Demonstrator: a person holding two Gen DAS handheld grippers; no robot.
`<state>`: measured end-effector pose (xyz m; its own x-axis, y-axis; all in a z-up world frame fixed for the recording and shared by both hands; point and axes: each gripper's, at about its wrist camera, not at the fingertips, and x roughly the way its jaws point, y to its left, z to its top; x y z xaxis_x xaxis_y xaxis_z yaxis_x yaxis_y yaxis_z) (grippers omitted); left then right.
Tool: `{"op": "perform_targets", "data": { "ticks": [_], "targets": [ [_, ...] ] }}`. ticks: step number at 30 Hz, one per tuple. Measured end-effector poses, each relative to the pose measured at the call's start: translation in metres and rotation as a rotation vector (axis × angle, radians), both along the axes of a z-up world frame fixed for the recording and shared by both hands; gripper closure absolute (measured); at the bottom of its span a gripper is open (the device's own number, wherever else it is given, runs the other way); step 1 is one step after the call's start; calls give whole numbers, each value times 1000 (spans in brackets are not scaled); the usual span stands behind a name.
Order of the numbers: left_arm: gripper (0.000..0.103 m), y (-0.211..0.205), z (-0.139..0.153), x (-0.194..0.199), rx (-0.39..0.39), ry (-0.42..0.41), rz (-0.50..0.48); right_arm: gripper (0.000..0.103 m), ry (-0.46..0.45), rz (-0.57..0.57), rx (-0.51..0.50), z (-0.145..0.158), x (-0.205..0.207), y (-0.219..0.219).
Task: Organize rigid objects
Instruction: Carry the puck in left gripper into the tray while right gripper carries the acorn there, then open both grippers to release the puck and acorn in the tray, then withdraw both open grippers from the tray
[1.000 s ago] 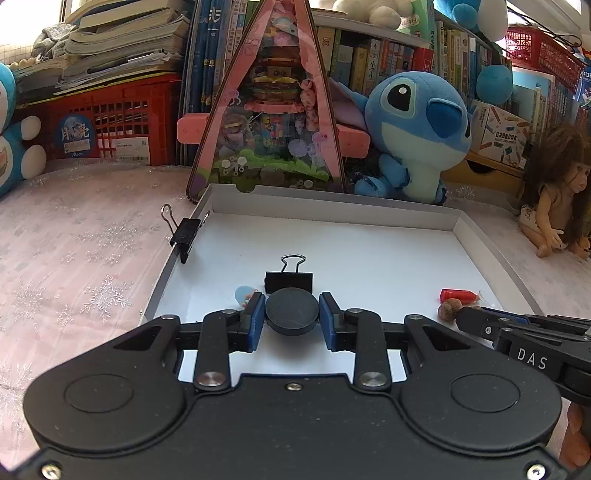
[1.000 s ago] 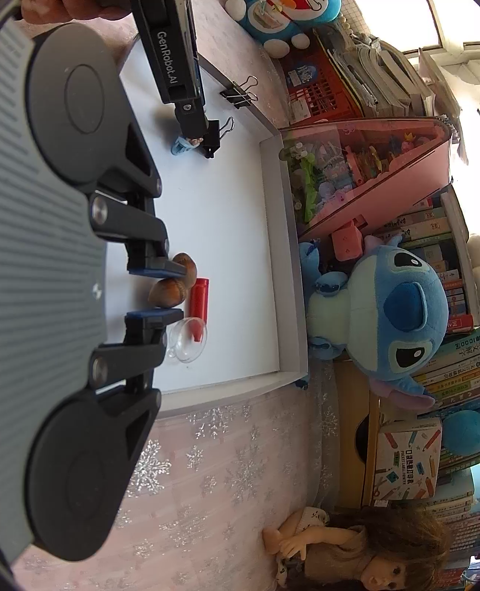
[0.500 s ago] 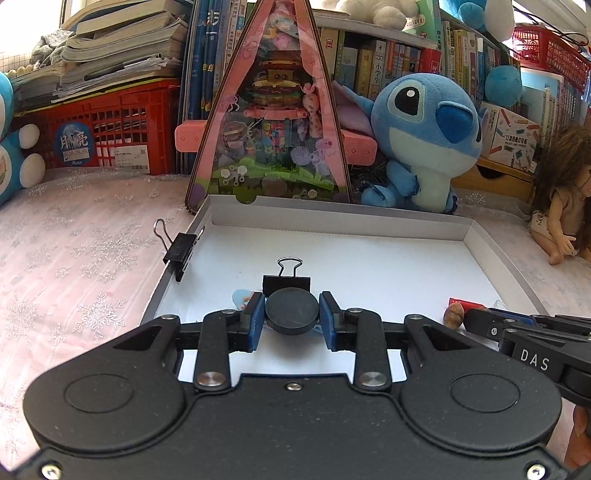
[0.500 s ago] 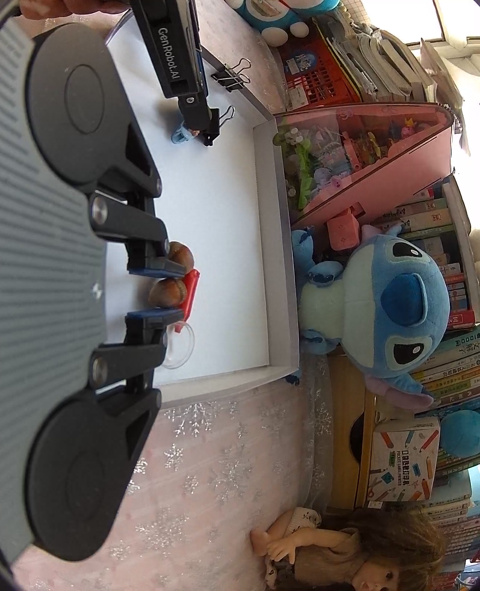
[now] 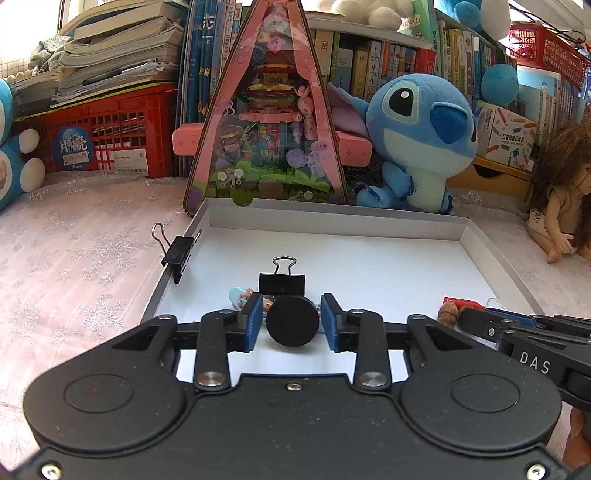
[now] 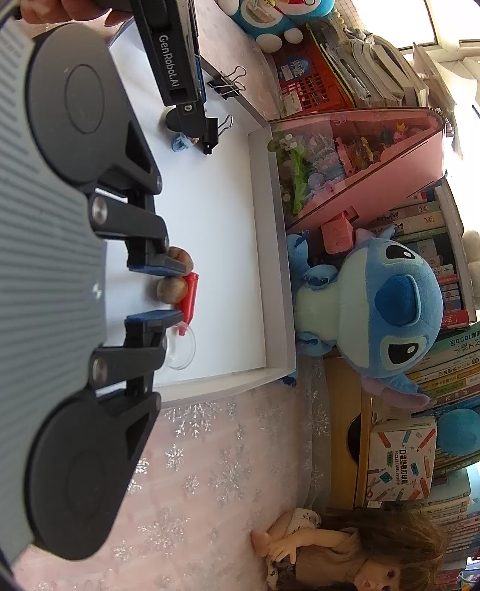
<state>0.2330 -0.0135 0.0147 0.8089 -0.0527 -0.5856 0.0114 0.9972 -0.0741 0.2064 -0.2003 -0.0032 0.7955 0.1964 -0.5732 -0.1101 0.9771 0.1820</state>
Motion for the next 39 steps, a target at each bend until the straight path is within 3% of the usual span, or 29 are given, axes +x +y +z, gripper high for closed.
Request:
{"op": "perform_targets", "data": {
  "ticks": [2, 7, 16, 25, 39],
  "targets": [
    [57, 0, 3, -4, 0, -6, -8, 58, -1, 6, 13, 2, -3, -1],
    [47, -5, 8, -17, 12, -22, -29, 56, -28, 17, 4, 6, -16, 1],
    [31, -12, 24, -48, 22, -79, -81, 42, -55, 26, -6, 14, -42, 2],
    [28, -18, 32, -78, 19, -102, -128, 31, -96, 60, -75, 22, -71, 11],
    [22, -13, 36, -119, 12, -119, -160, 18, -112, 54, -85, 24, -102, 5]
  ]
}}
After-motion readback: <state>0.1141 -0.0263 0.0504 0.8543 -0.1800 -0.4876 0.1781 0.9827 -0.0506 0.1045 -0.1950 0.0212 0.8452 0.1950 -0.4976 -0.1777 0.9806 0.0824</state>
